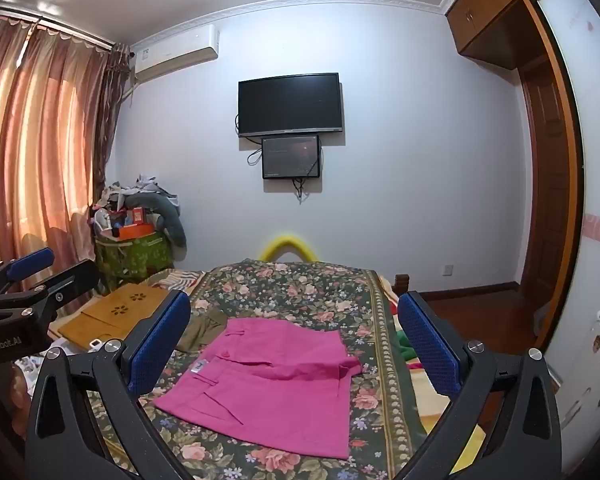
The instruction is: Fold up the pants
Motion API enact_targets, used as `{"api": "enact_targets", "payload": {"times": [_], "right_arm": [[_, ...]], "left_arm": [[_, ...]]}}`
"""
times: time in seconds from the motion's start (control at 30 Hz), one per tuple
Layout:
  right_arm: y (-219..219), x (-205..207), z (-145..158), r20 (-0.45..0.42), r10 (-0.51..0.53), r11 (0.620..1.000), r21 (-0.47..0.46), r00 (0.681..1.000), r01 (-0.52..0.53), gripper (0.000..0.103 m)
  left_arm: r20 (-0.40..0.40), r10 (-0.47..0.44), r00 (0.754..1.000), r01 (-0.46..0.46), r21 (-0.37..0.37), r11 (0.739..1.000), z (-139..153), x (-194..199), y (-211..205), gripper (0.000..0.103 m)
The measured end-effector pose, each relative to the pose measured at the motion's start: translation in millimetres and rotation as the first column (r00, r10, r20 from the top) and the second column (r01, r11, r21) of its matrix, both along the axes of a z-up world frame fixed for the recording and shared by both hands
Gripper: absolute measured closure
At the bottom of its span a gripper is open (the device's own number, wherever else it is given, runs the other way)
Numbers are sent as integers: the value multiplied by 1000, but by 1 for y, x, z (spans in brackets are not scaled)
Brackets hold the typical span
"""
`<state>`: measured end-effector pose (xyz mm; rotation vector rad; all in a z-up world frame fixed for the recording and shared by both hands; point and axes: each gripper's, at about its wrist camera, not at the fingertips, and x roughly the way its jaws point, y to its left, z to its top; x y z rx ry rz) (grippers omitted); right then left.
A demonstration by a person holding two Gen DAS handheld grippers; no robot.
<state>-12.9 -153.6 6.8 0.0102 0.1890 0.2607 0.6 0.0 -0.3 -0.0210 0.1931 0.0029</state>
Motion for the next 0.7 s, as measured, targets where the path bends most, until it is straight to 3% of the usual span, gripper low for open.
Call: {"api": "enact_targets", "payload": {"times": [0.7], "right_arm": [[-1,-3,0,0,3,1000,15,1000,-3,0]], "left_arm": [[-18,-33,999,33,8,999,1,2,-1,0]]}}
